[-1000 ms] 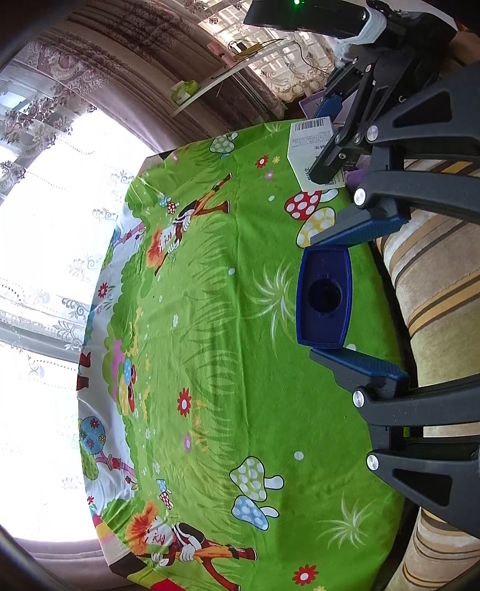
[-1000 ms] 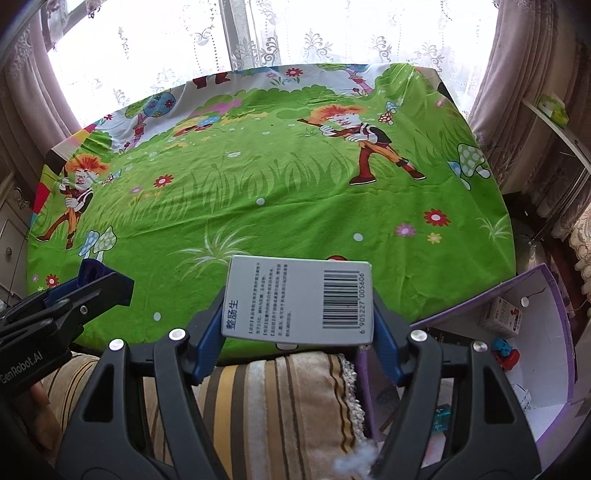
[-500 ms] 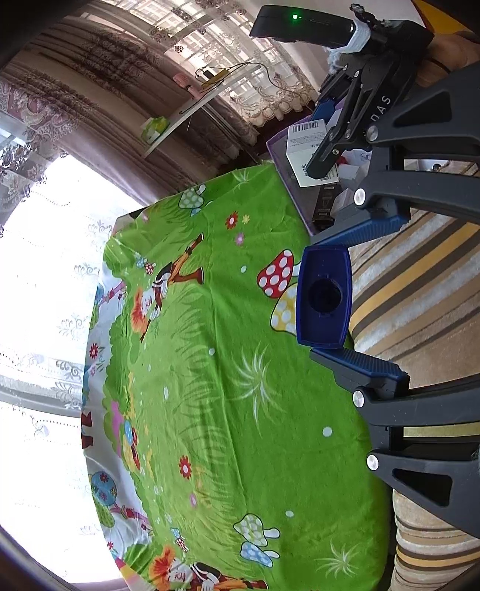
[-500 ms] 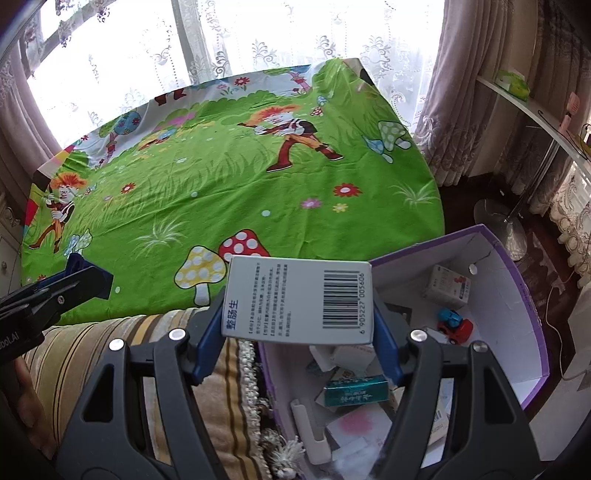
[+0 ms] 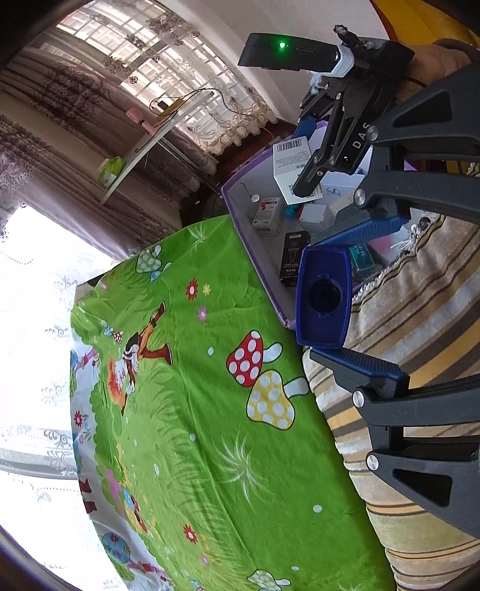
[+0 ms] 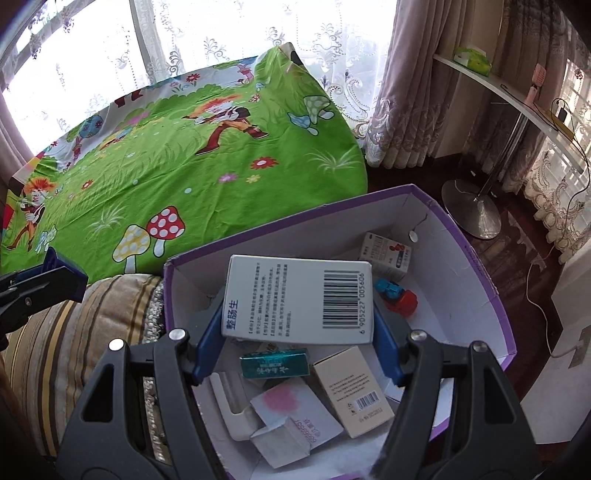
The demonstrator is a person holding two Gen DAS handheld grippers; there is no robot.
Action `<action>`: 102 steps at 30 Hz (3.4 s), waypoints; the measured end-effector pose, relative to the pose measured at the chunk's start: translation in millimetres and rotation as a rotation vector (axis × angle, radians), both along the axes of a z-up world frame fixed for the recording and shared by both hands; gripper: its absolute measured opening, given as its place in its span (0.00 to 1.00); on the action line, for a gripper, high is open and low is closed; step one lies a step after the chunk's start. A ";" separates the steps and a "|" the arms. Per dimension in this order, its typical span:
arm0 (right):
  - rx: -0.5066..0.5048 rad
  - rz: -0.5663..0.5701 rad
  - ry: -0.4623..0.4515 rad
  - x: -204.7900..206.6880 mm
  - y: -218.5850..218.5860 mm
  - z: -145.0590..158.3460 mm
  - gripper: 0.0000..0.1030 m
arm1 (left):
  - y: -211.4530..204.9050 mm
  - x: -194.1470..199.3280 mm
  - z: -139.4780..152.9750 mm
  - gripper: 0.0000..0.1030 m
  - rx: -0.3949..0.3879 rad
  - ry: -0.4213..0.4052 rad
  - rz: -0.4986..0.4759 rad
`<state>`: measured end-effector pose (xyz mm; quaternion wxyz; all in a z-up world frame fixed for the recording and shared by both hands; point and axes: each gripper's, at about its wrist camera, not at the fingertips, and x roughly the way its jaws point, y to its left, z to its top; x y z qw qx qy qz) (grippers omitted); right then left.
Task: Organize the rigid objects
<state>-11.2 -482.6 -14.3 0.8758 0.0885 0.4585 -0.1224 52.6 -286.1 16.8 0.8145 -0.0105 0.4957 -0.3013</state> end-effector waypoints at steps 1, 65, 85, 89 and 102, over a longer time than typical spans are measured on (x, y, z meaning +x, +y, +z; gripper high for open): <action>-0.003 -0.004 0.004 -2.3 -3.4 -1.2 0.70 | -4.8 -2.2 -0.8 0.52 0.005 0.001 -0.011; -0.082 -0.151 0.037 -102.6 16.3 39.8 0.91 | -19.1 -59.7 -19.7 0.96 -0.108 0.192 -0.151; -0.063 -0.142 0.043 -101.1 17.2 35.9 0.91 | -23.1 -58.3 -22.7 0.96 -0.087 0.182 -0.155; -0.057 -0.142 0.045 -101.6 16.8 34.9 0.91 | -23.4 -58.2 -23.2 0.96 -0.085 0.182 -0.156; -0.053 -0.142 0.047 -101.7 16.0 34.1 0.91 | -23.8 -58.3 -23.4 0.96 -0.085 0.182 -0.156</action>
